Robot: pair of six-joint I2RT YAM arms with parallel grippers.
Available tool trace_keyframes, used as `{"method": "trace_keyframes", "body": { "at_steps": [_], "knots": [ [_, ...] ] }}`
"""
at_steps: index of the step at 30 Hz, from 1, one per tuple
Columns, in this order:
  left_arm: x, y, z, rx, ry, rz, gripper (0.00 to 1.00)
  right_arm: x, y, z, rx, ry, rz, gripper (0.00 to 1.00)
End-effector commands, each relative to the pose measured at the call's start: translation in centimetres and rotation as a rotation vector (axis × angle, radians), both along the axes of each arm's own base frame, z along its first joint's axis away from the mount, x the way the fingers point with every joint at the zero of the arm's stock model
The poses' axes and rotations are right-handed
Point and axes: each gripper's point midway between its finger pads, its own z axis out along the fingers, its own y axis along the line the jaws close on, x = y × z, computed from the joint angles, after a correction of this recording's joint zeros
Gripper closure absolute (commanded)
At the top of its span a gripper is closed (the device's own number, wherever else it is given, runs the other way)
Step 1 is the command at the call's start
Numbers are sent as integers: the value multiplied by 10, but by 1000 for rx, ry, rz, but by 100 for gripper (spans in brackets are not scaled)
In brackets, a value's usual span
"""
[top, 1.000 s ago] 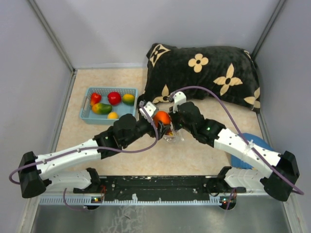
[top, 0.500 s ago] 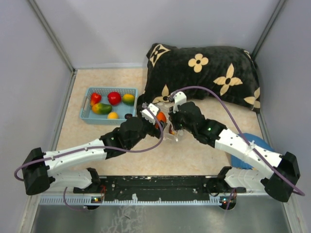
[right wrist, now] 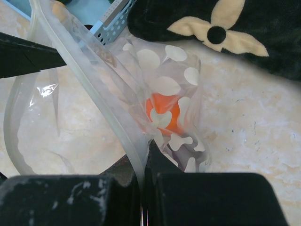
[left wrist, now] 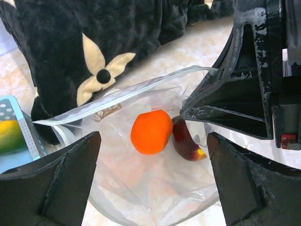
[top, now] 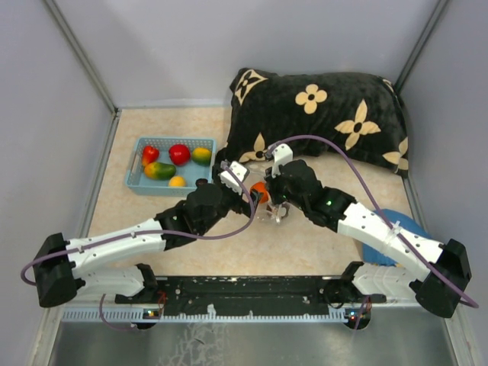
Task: Place the food in the zip-top bag and seal the zipper
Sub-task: Place the fake fruit in the zipper food storage bag, then pick up the fake fruit from the bin.
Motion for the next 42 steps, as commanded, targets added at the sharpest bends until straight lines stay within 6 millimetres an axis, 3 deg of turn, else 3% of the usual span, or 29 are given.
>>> {"method": "trace_keyframes", "body": {
  "at_steps": [1,11,23,29,36,39,42],
  "knots": [
    [-4,4,29,-83,-8,9,0,6,7,33,91,-66,-2,100],
    [-7,35,62,-148,40,118,0,7,6,28,89,-63,-12,100],
    [30,103,54,-93,169,348,0,5,4,23,95,-67,-16,100],
    [44,141,40,-60,260,456,0,7,3,20,85,-75,-16,100],
    [72,152,7,-61,395,485,0,6,2,18,85,-88,-11,100],
    [90,150,-5,-112,444,492,0,6,1,19,78,-92,-10,100],
    [115,160,-22,-167,512,544,1,4,-2,21,76,-96,-10,100]
  ]
}}
